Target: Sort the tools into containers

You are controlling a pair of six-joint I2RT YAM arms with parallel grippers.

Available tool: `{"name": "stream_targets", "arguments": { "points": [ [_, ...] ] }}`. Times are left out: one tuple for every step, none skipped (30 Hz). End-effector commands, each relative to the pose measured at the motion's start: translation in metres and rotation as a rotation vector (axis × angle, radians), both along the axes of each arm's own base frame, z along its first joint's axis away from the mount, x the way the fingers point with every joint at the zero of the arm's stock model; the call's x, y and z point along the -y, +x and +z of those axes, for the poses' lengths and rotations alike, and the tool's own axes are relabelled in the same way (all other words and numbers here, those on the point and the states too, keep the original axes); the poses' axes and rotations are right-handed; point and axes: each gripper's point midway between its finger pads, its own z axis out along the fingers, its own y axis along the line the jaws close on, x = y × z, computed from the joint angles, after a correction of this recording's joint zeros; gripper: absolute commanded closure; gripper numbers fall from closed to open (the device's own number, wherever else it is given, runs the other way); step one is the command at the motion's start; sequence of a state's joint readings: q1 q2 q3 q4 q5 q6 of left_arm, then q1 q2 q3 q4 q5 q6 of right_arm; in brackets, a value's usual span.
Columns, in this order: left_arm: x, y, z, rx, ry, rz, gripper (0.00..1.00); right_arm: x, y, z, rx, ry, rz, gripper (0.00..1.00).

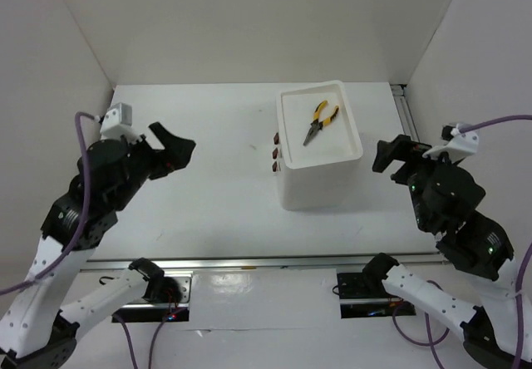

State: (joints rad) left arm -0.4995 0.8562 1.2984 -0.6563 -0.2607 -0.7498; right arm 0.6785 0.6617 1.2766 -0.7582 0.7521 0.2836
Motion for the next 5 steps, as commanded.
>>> {"name": "stream_targets", "arguments": {
  "points": [
    [-0.031, -0.026, -0.027, -0.041, 0.092, 0.058, 0.0, 0.026, -0.018, 0.006, 0.021, 0.015, -0.076, 0.0],
    [-0.033, -0.033, -0.029, -0.045, 0.091, 0.049, 0.0, 0.027, -0.018, 0.004, 0.013, 0.008, -0.076, 0.0],
    [-0.036, -0.039, -0.028, -0.043, 0.08, 0.052, 0.0, 0.027, -0.018, 0.003, 0.013, 0.008, -0.076, 0.0],
    [-0.035, -0.043, -0.029, -0.038, 0.073, 0.039, 0.0, 0.027, -0.018, 0.003, 0.013, 0.008, -0.076, 0.0],
    [-0.039, -0.05, -0.028, -0.029, 0.077, 0.037, 0.0, 0.026, -0.018, -0.001, 0.001, 0.006, -0.077, 0.0]
  ]
}}
